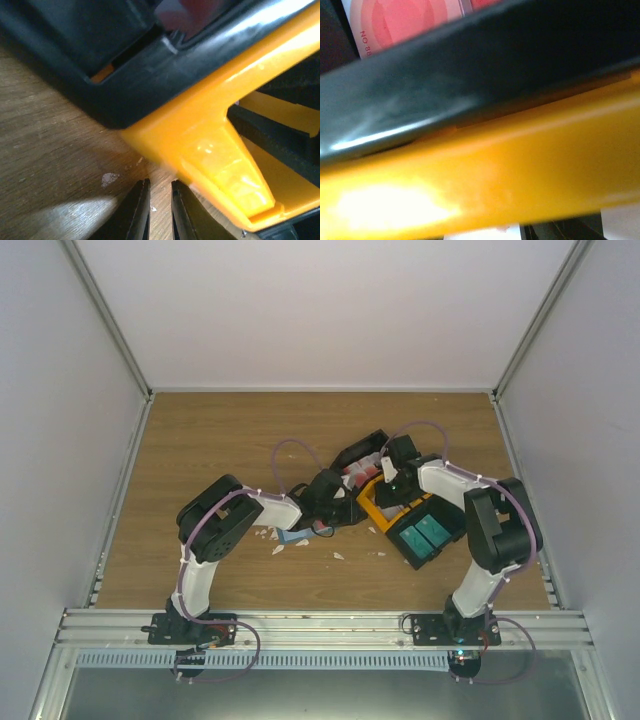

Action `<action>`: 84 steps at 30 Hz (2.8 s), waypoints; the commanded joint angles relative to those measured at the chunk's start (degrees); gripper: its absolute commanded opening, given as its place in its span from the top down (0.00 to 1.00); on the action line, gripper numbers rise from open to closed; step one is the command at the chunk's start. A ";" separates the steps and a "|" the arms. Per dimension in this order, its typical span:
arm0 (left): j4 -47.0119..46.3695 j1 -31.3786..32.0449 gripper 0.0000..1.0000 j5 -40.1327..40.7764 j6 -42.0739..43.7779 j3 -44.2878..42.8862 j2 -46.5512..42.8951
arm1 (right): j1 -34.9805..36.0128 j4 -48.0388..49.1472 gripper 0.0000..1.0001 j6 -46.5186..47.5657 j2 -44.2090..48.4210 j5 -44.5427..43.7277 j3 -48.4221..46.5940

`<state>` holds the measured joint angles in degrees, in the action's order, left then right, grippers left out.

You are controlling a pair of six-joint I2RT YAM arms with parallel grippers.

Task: Put the credit cards into the card holder

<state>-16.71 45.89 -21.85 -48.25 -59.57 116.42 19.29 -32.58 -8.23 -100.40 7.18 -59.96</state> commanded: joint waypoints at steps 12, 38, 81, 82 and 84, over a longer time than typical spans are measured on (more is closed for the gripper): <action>0.80 0.17 0.83 -0.04 1.45 -2.64 1.69 | 1.20 -3.92 0.63 0.65 12.68 15.61 3.18; -2.52 0.17 0.83 -0.73 1.85 0.39 -2.16 | 1.90 -6.55 0.58 -1.98 1.85 -10.40 -3.32; 3.71 0.32 0.80 5.11 3.96 -3.93 0.41 | 1.54 -5.70 0.64 -1.45 3.38 -7.01 -3.06; 3.70 0.26 0.80 5.11 4.03 -3.92 0.27 | 1.55 -5.54 0.65 -1.74 3.46 -7.08 -3.13; 3.75 0.26 0.80 5.13 4.20 -3.84 0.07 | 1.50 -4.97 0.69 -2.21 4.92 -7.09 -3.14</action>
<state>-11.55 45.98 -17.89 -45.39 -62.89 116.22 21.12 -37.15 -8.47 -95.81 6.55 -62.17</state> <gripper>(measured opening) 0.199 0.329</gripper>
